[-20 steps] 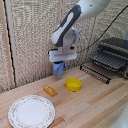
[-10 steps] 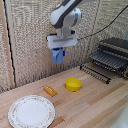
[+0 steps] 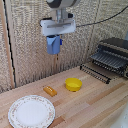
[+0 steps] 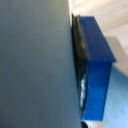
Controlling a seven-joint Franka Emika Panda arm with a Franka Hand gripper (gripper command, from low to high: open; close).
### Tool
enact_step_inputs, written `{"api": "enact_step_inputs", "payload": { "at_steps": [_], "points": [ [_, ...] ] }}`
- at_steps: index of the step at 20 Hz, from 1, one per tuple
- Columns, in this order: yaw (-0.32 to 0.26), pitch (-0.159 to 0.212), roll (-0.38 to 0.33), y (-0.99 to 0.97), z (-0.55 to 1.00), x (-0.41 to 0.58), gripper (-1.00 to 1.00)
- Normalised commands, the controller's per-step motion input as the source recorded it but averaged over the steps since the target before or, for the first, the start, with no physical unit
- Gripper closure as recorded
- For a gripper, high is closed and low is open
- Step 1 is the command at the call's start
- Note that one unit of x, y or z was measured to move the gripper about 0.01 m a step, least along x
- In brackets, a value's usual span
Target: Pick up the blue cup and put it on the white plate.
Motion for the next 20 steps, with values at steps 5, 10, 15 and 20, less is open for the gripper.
{"api": "enact_step_inputs", "payload": {
  "at_steps": [5, 10, 15, 20],
  "points": [
    [0.0, 0.075, -0.014, 0.95, -0.13, -0.182, 1.0],
    [0.011, 0.047, -0.027, 0.9, -0.46, -0.239, 1.0],
    [0.036, 0.013, -0.009, 0.75, -0.61, -0.259, 1.0],
    [0.037, -0.018, 0.0, 0.56, -0.55, -0.161, 1.0]
  ]
}}
